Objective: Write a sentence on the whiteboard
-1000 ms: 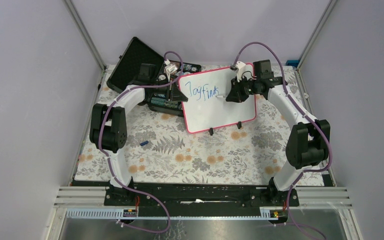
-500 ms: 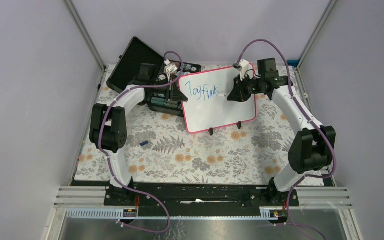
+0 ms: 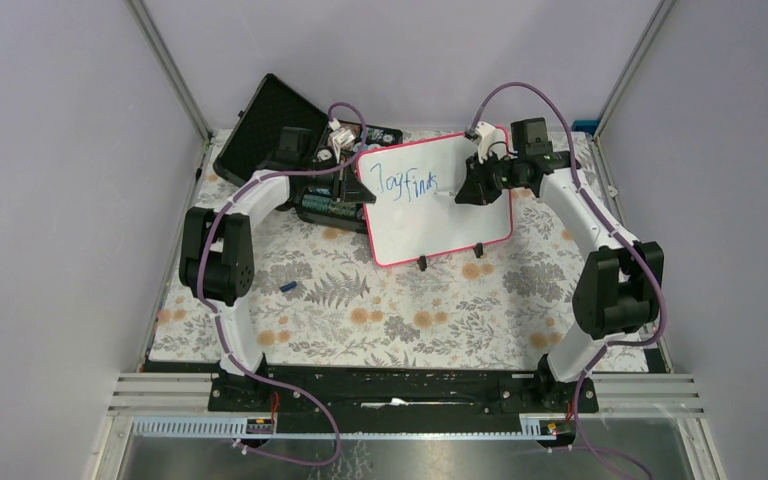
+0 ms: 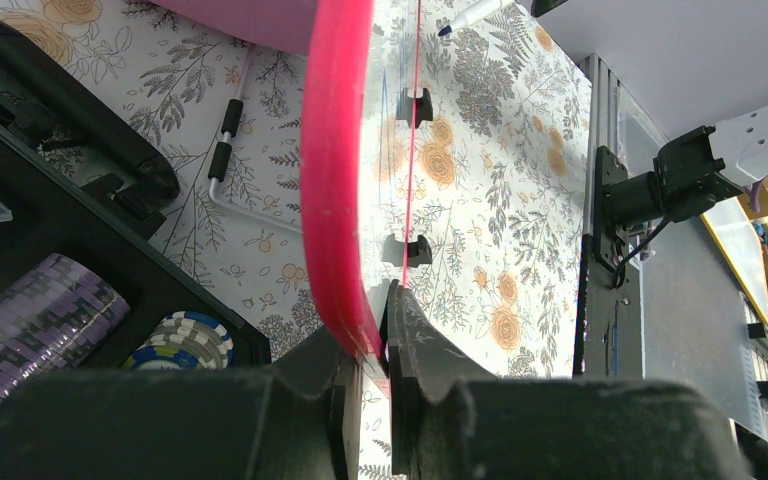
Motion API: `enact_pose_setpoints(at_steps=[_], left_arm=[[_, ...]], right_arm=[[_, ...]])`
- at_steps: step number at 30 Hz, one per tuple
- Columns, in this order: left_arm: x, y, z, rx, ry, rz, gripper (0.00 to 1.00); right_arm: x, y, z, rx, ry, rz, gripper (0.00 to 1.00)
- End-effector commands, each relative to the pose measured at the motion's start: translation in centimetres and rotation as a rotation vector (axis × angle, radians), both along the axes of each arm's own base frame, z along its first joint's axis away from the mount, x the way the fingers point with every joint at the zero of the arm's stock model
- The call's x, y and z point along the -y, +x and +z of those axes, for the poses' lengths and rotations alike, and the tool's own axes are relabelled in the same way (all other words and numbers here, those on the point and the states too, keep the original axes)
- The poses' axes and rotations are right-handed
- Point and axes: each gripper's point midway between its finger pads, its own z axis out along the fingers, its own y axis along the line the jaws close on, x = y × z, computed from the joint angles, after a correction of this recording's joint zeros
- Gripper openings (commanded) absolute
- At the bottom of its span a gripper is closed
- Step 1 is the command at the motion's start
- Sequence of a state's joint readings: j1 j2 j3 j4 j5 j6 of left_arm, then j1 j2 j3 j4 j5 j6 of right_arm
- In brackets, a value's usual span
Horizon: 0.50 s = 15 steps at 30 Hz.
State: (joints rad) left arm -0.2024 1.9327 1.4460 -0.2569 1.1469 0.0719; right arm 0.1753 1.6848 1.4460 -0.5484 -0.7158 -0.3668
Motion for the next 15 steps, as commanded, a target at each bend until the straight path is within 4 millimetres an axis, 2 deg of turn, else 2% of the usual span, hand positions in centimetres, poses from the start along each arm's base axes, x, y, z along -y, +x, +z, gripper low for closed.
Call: enact_pose_setpoints(at_steps=[1,15], left_arm=[[-0.12,0.65,-2.28,0.085,0.103,0.025,0.00],[-0.14,0.61,-2.27,0.085,0.103,0.025,0.00]], right_arm=[[-0.01,1.39,1.54,0.062,0.001,-0.003,0.00],[-0.41,2.19,1.13,0.056,-0.004,-0.011,0.00]])
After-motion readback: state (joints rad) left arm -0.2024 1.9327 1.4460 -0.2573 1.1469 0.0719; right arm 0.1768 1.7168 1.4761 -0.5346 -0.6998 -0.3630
